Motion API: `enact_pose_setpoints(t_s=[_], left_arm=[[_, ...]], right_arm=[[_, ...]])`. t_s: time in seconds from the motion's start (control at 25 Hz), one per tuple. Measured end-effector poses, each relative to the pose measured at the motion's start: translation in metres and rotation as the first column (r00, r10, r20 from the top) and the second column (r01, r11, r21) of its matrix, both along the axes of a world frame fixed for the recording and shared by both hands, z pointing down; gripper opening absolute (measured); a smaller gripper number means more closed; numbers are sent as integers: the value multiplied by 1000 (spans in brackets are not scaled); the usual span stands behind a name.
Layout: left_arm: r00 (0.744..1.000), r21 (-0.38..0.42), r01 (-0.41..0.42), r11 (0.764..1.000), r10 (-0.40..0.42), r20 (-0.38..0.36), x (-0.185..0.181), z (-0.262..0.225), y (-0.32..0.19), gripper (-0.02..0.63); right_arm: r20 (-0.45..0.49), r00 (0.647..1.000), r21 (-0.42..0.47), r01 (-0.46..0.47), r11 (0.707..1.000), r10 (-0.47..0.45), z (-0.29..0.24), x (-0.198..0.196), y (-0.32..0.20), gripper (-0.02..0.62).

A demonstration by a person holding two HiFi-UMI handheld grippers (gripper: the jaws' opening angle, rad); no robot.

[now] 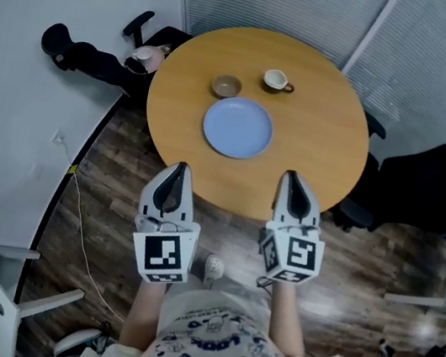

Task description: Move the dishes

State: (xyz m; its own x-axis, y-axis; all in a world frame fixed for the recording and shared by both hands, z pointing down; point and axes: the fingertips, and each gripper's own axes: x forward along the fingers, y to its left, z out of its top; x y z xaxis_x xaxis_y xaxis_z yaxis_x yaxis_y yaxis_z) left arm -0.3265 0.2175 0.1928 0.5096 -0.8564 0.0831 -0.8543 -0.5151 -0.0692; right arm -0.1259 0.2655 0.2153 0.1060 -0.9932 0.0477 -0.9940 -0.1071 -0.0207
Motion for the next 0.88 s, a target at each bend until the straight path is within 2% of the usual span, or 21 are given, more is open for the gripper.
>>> enact_pose_setpoints(t_s=[0.12, 0.2, 0.4, 0.64, 0.88], left_arm=[[1000, -12, 7, 1000, -7, 23, 10, 7, -19, 2], [999, -25, 11, 1000, -10, 37, 13, 14, -31, 2], [999, -75, 23, 997, -21, 31, 26, 30, -62, 2], [997, -83, -10, 997, 16, 81, 41, 49, -113, 2], [995, -124, -48, 991, 59, 85, 62, 68, -165, 2]], right_arm=[[13, 1000, -8, -1, 1000, 1, 6, 15, -20, 5], [26, 1000, -48, -6, 999, 7, 13, 20, -31, 5], [64, 998, -62, -5, 998, 9, 29, 32, -63, 5], [78, 997, -95, -14, 995, 21, 48, 47, -103, 5], [89, 994, -156, -41, 987, 56, 74, 66, -145, 5]])
